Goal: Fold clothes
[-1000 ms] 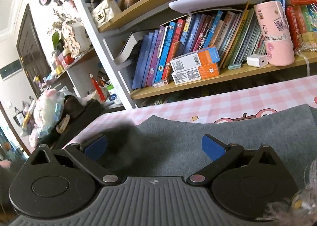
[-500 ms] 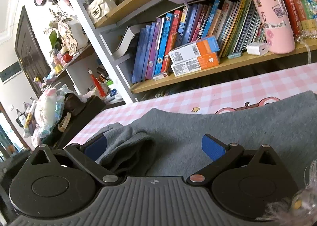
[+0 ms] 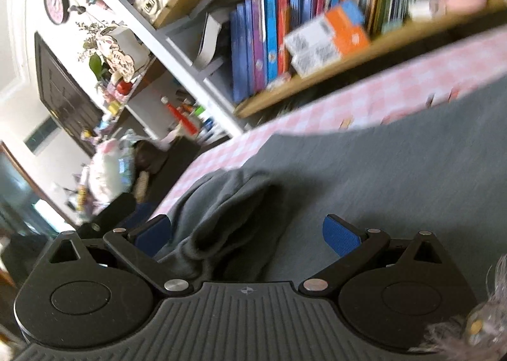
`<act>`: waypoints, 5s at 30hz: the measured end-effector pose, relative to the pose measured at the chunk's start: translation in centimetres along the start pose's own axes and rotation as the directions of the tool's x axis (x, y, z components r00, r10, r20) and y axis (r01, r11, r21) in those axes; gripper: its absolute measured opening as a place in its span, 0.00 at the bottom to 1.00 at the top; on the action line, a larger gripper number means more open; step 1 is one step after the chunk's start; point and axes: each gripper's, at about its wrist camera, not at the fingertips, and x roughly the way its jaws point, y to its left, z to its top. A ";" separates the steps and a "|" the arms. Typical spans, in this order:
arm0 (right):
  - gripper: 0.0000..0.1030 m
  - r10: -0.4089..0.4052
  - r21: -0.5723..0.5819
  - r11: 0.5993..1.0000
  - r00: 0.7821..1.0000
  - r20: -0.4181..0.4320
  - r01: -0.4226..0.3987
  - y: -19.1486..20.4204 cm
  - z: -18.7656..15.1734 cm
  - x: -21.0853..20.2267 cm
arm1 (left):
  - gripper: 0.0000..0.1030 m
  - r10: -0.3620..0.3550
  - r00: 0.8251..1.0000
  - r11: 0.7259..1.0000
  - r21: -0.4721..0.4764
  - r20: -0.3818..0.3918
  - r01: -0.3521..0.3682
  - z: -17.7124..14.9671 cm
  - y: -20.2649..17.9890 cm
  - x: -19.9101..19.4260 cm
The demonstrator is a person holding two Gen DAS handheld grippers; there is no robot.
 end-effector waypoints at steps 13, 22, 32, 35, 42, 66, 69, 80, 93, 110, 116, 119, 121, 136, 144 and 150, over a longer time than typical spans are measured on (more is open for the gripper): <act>0.93 0.045 0.097 0.994 0.998 -0.045 -0.041 1.2 -1.7 1.1 | 1.00 0.005 1.000 0.996 -0.086 0.030 -0.002 -0.2 1.9 -1.0; 0.86 0.029 0.094 0.995 0.997 -0.068 -0.023 2.4 -2.4 2.2 | 1.00 0.020 1.000 0.989 -0.145 -0.006 -0.021 -0.2 2.9 -0.6; 0.30 0.028 -0.026 0.999 0.994 -0.110 -0.031 2.8 -2.2 3.8 | 1.00 0.010 1.000 0.993 -0.119 0.022 -0.007 -0.3 2.4 -1.0; 0.22 0.054 -0.087 0.994 0.997 -0.057 -0.059 3.6 -2.2 3.0 | 0.99 -0.017 0.997 0.993 -0.112 0.068 0.025 -0.3 2.2 -1.5; 0.21 0.033 -0.109 0.994 0.999 0.017 -0.031 3.4 -1.6 1.0 | 0.96 -0.095 0.993 0.993 -0.063 0.077 0.100 -0.4 1.2 -1.5; 0.24 -0.068 -0.039 0.997 0.998 -0.010 0.068 1.2 -1.5 1.1 | 0.66 -0.040 0.997 0.995 -0.096 -0.062 0.034 -1.0 1.9 0.1; 0.35 -0.090 -0.050 0.995 0.996 0.007 0.090 1.4 -1.5 0.7 | 0.60 -0.017 0.995 0.995 -0.103 -0.095 0.007 -1.2 2.2 0.5; 0.17 -0.065 -0.287 0.949 0.973 0.223 0.129 4.8 -1.7 -1.6 | 0.19 -0.093 0.990 0.992 -0.092 -0.108 0.084 -1.1 1.7 0.4; 0.22 -0.161 -0.230 0.958 0.985 0.062 0.171 2.8 -2.2 0.8 | 0.23 -0.056 0.976 0.997 -0.070 -0.213 0.042 -1.9 1.6 1.5; 0.71 -0.288 -0.191 0.917 0.913 0.289 0.349 2.2 -3.5 -8.4 | 0.82 0.023 0.994 1.000 -0.015 -0.106 -0.025 -1.3 0.4 0.0; 0.74 -0.360 -0.170 0.894 0.890 0.280 0.416 1.2 -4.3 -10.1 | 0.89 0.028 0.995 0.999 -0.017 -0.093 -0.030 -1.2 0.5 -0.2; 0.76 -0.398 -0.160 0.879 0.875 0.275 0.450 0.9 -4.6 -10.8 | 0.93 0.031 0.996 0.999 -0.009 -0.088 -0.032 -1.2 0.3 -0.4; 0.79 -0.425 -0.144 0.868 0.861 0.278 0.475 0.5 -4.7 -11.3 | 0.94 0.031 0.996 1.000 -0.002 -0.086 -0.031 -1.2 0.2 -0.5; 0.90 -0.566 0.065 0.821 0.792 0.231 0.568 -4.0 -3.0 -13.1 | 1.00 0.054 0.996 0.998 0.033 -0.076 -0.052 -1.1 -0.2 -0.9; 0.87 -0.625 0.108 0.779 0.748 0.225 0.618 -5.9 -1.1 -13.0 | 1.00 0.050 0.995 0.997 0.055 -0.082 -0.045 -1.2 -0.5 -0.8; 0.76 -0.613 0.113 0.789 0.763 0.204 0.604 -6.7 -0.2 -12.0 | 1.00 0.056 0.995 0.997 0.059 -0.085 -0.051 -1.3 -0.6 -0.7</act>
